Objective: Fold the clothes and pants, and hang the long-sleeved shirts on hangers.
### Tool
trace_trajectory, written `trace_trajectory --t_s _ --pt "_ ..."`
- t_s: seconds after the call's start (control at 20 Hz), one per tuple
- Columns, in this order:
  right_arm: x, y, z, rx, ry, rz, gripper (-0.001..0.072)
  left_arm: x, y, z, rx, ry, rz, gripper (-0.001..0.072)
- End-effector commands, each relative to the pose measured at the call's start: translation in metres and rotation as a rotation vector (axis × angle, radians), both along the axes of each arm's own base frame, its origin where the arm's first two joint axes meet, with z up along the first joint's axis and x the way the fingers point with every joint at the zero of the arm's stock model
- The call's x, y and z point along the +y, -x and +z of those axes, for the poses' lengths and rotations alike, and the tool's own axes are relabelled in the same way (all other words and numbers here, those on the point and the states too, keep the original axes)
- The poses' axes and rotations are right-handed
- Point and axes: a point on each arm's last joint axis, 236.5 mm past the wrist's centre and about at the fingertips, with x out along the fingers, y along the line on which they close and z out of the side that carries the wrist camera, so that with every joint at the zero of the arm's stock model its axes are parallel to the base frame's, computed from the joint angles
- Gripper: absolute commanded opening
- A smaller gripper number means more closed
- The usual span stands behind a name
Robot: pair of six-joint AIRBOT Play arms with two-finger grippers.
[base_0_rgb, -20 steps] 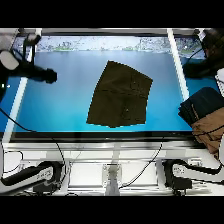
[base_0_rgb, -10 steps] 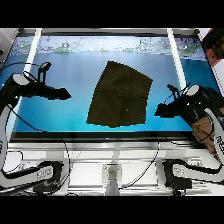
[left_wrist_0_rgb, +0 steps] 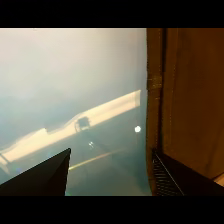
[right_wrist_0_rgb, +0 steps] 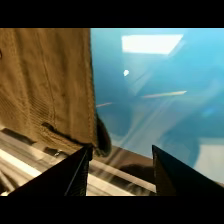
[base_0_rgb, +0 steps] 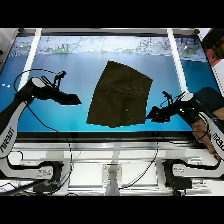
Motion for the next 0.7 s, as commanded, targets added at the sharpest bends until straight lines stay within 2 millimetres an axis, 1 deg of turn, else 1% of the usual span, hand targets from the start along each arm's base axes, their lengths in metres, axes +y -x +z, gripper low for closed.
trace_trajectory --t_s 0.0,0.1,0.15,0.2,0.25,0.3,0.35,0.5,0.6,0.65 --pt "0.015 0.015 -0.008 0.065 -0.057 -0.025 0.0438 -0.007 0.003 -0.005 0.011 0.003 -0.022 0.0580" --pt "0.022 0.025 -0.017 0.078 -0.046 -0.012 0.0430 -0.008 0.004 -0.005 0.013 0.003 -0.025 0.0580" --pt "0.027 0.025 -0.021 0.070 -0.035 -0.010 0.0401 -0.009 0.006 -0.004 0.019 0.005 -0.029 0.0580" --pt "0.031 0.023 -0.025 0.053 -0.026 -0.015 0.0372 -0.010 0.009 -0.004 0.031 0.009 -0.038 0.0580" --pt "0.036 0.019 -0.026 0.032 -0.026 -0.017 0.0372 -0.011 0.013 -0.004 0.045 0.013 -0.047 0.0580" --pt "0.043 0.014 -0.025 0.002 -0.037 -0.010 0.0350 -0.011 0.015 -0.004 0.052 0.015 -0.051 0.0580" --pt "0.049 0.010 -0.022 -0.018 -0.056 -0.011 0.0310 -0.012 0.017 -0.004 0.057 0.017 -0.054 0.0580" --pt "0.058 0.002 -0.014 -0.058 -0.102 -0.016 0.0230 -0.012 0.023 -0.010 0.073 0.017 -0.060 0.0580" --pt "0.062 -0.002 -0.009 -0.077 -0.122 -0.020 0.0049 -0.016 0.035 -0.017 0.110 0.037 -0.057 0.0580" --pt "0.064 -0.005 -0.004 -0.099 -0.133 -0.013 0.0039 -0.018 0.041 -0.020 0.120 0.047 -0.067 0.0580"
